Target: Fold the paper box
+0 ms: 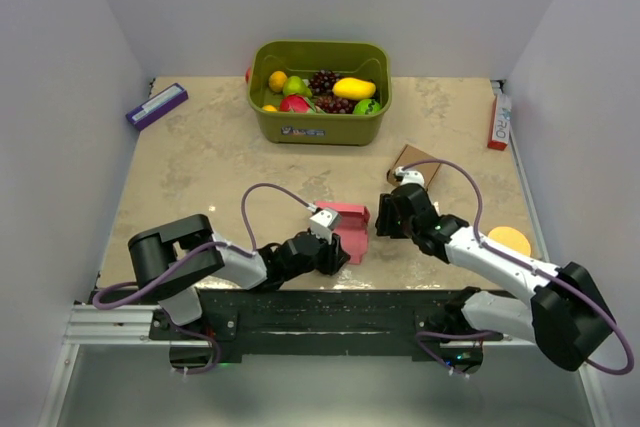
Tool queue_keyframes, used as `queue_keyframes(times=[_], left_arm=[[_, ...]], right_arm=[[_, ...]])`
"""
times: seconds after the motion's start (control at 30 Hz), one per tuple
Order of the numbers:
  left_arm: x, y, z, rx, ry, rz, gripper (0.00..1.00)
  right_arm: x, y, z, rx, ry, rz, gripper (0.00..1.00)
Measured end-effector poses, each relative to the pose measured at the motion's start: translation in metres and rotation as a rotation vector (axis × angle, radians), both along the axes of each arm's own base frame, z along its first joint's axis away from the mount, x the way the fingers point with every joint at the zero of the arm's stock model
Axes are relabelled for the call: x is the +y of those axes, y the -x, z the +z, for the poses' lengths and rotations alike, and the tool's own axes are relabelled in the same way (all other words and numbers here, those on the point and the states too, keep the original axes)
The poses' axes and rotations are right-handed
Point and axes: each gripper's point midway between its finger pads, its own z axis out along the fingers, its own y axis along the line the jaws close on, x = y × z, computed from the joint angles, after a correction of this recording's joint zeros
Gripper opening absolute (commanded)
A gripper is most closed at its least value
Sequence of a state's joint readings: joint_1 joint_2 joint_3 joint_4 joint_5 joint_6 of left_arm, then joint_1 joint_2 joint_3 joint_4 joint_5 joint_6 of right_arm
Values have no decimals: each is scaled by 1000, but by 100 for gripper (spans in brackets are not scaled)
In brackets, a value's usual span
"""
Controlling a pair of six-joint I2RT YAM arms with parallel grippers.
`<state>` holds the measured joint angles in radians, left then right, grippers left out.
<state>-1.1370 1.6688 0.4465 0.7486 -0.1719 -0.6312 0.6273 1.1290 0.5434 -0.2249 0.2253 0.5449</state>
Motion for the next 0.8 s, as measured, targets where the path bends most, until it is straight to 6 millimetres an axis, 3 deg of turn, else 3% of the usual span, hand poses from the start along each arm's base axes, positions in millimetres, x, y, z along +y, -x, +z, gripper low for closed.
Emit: queue_keyframes(times=[0.8], left_arm=[[-3,8,-2,11,32,-68,27]], right_arm=[[51,-15,5,-79,-117,242,54]])
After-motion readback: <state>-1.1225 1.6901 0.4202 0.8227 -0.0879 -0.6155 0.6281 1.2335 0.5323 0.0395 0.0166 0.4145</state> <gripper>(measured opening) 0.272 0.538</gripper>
